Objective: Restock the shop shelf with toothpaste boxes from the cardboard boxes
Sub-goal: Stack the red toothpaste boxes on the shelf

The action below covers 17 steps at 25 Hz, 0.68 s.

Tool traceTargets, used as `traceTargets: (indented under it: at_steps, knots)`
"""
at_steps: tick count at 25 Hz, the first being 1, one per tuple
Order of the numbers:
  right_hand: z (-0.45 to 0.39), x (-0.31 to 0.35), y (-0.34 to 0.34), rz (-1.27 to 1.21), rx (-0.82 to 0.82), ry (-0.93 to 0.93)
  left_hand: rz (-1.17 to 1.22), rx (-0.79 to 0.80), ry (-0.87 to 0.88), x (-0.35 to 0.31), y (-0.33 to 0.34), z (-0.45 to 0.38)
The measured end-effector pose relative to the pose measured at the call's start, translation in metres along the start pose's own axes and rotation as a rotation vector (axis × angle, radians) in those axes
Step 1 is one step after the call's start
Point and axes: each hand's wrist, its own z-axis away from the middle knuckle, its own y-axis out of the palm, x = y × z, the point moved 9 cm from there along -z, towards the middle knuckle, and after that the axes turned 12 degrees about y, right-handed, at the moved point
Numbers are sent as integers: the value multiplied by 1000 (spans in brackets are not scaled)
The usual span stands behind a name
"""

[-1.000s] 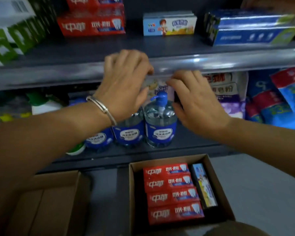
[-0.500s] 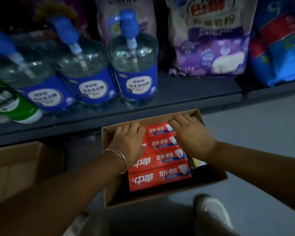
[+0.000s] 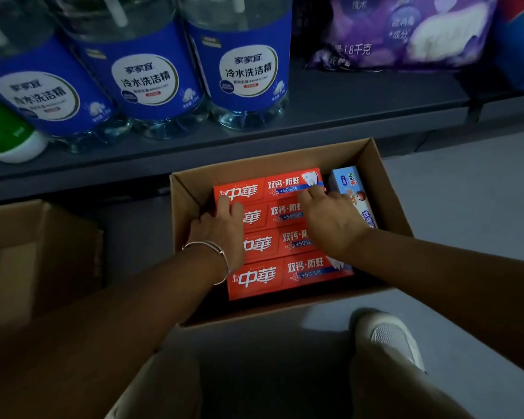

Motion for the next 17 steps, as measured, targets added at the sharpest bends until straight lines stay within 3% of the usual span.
traceTargets:
  at_steps: [7,9,12,17]
  knots:
    - [1,14,-6,-46,10,-98,-312,-87,98,1,3,-4]
    - [4,11,-5,-52,39,-124,-304,-102,154,-2,1,-11]
    - [6,6,-7,-51,45,-126,-188,-41,178,6,-2,-18]
    - [28,5,-32,56,-61,-274,-276,79,214,15,-24,-17]
